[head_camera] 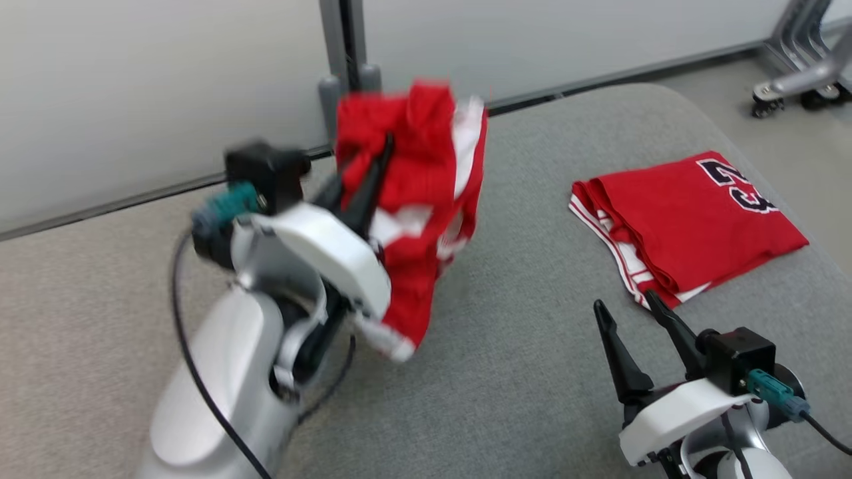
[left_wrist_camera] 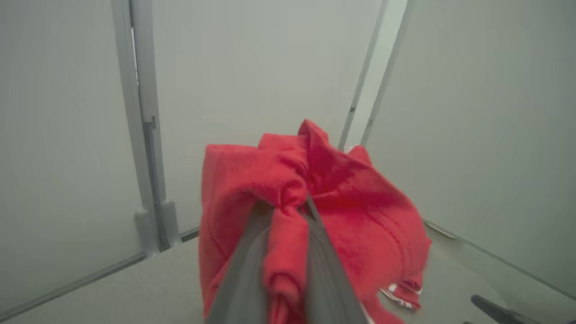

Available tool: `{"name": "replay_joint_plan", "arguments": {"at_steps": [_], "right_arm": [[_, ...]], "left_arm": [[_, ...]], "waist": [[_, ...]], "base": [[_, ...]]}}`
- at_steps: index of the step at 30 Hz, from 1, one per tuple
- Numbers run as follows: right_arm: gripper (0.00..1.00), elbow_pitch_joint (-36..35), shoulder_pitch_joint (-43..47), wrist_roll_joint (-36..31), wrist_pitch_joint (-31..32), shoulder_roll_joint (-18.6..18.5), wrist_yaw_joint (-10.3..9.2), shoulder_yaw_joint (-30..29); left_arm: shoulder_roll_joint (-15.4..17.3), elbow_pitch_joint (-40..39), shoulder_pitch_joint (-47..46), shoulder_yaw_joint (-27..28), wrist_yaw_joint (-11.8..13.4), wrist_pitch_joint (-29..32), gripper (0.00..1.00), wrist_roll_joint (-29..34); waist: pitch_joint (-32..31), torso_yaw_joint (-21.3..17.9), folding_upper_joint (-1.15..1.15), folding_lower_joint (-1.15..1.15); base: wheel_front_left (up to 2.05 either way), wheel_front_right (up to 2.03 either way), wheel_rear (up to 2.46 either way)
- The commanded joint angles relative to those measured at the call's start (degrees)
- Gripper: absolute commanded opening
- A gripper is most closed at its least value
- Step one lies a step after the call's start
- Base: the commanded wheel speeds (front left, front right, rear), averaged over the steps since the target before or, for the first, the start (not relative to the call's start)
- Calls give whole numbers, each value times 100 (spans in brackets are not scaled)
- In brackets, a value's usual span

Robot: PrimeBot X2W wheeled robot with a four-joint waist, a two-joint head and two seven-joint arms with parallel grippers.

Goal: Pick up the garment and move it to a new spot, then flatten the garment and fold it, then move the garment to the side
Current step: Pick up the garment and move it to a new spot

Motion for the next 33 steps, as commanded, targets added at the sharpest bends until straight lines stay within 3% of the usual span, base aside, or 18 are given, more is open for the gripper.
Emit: {"name": "replay_joint_plan", "arguments": {"at_steps": [1, 9, 10, 11, 12, 17, 23, 33], "right_arm": [[100, 21, -71, 34, -53, -22, 1, 24], [100, 158, -192, 112, -156, -22, 1, 118], [100, 181, -218, 114, -167, -22, 1, 140], [100, 201, -239, 113, -183, -24, 1, 145], [100, 221, -253, 109, -191, -24, 1, 149], [100, 266, -177, 33, -183, -25, 1, 57], [100, 257, -55, 151, -172, -24, 1, -129], [100, 365, -44, 109, -547, -26, 1, -328]], "left_arm": [[14, 135, 227, -83, 27, -69, 0, 40], [-33, 1375, 796, -344, 67, -418, 3, 12], [-39, 1570, 800, -388, 43, -505, 76, 47], [-49, 1754, 813, -357, 97, -579, 100, 0], [-53, 1929, 807, -309, 200, -621, 100, -28], [-89, 2111, 674, -190, 97, -1381, 100, -178], [-63, 1762, 937, 204, -259, -2679, 100, -385], [112, 708, 2049, 1187, -475, -2877, 100, 231]], "waist": [[219, -190, 0, 0], [326, -149, 0, 0], [321, -125, 0, 0], [311, -91, 0, 0], [299, -53, 0, 0], [175, 263, 0, 0], [-48, 741, 0, 0], [-387, 1492, 0, 0]], "base": [[0, 0, 0], [0, 0, 0], [0, 0, 0], [0, 0, 0], [0, 0, 0], [0, 0, 0], [0, 0, 0], [0, 0, 0]]}}
